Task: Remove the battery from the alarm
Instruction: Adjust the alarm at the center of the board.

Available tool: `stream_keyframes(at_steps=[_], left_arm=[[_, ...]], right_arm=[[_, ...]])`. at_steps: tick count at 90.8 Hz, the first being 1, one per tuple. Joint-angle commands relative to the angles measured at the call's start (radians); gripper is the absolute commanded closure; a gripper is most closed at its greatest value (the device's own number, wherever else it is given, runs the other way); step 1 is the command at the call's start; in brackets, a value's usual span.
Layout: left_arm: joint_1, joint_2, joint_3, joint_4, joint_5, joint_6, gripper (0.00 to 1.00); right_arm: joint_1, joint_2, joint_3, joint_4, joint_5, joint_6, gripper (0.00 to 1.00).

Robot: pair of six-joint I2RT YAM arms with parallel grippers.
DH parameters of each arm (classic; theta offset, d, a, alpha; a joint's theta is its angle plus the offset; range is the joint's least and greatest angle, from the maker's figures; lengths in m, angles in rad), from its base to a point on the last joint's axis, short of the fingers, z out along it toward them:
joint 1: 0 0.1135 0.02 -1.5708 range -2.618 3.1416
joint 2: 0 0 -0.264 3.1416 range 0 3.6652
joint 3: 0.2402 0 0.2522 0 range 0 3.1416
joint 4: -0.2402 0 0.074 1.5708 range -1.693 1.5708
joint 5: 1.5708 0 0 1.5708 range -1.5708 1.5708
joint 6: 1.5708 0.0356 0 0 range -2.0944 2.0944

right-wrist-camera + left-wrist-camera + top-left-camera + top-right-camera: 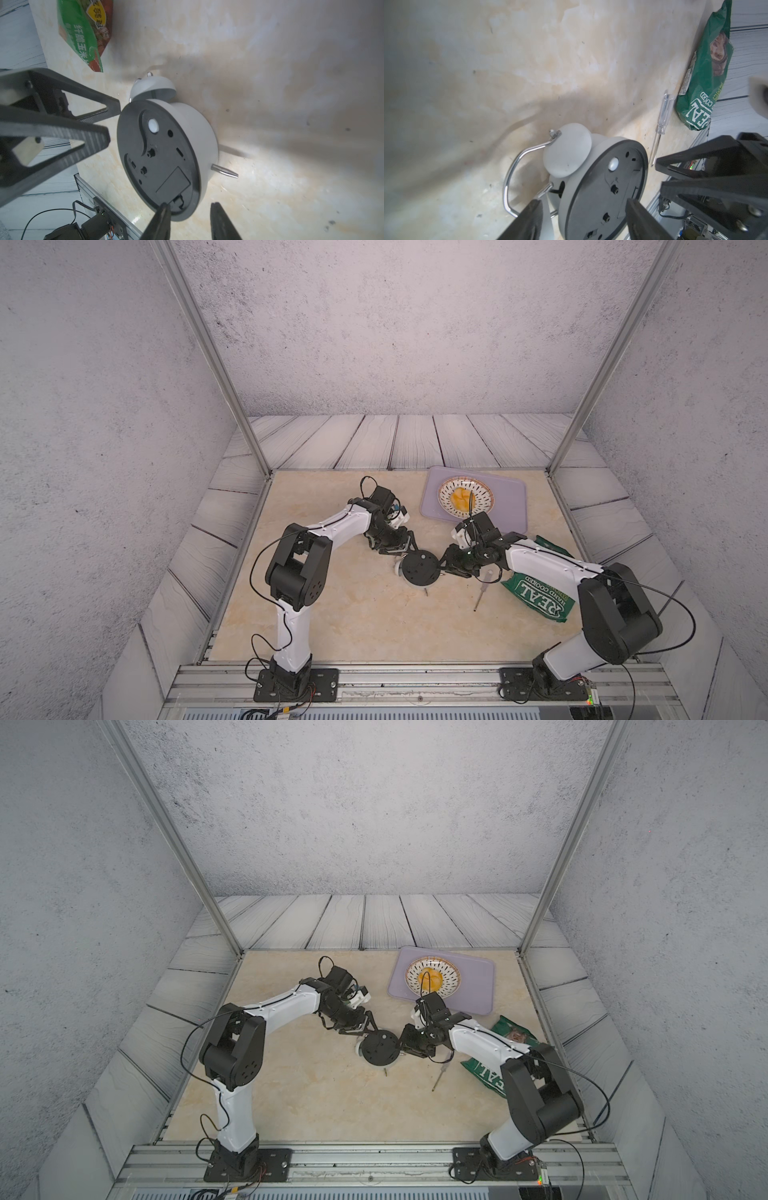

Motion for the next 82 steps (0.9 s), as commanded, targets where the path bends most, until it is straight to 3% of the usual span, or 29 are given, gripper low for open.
stream_keyframes(at_steps=[1, 19, 44, 59, 82], left_arm=[[-0.001, -0.026, -0.045, 0.004, 0.065, -0.026, 0.33], [0.001, -0.111, -0.155, 0.038, 0.048, -0.088, 0.42], [0.038, -0.254, -0.310, 0.075, -0.077, -0.150, 0.42], [0.066, -0.305, -0.358, 0.095, -0.104, -0.175, 0.32], [0.062, -0.289, -0.328, 0.114, -0.072, -0.171, 0.28]], right_arm=[[0.005, 0.060, 0.030, 0.086, -0.075, 0.042, 0.68], [0.007, 0.189, 0.180, 0.062, -0.116, -0.010, 0.76], [0.023, 0.351, 0.408, -0.124, -0.133, -0.203, 0.76], [0.029, 0.285, 0.422, -0.295, 0.071, -0.363, 0.69], [0.108, 0.151, 0.340, -0.357, 0.354, -0.369, 0.71]])
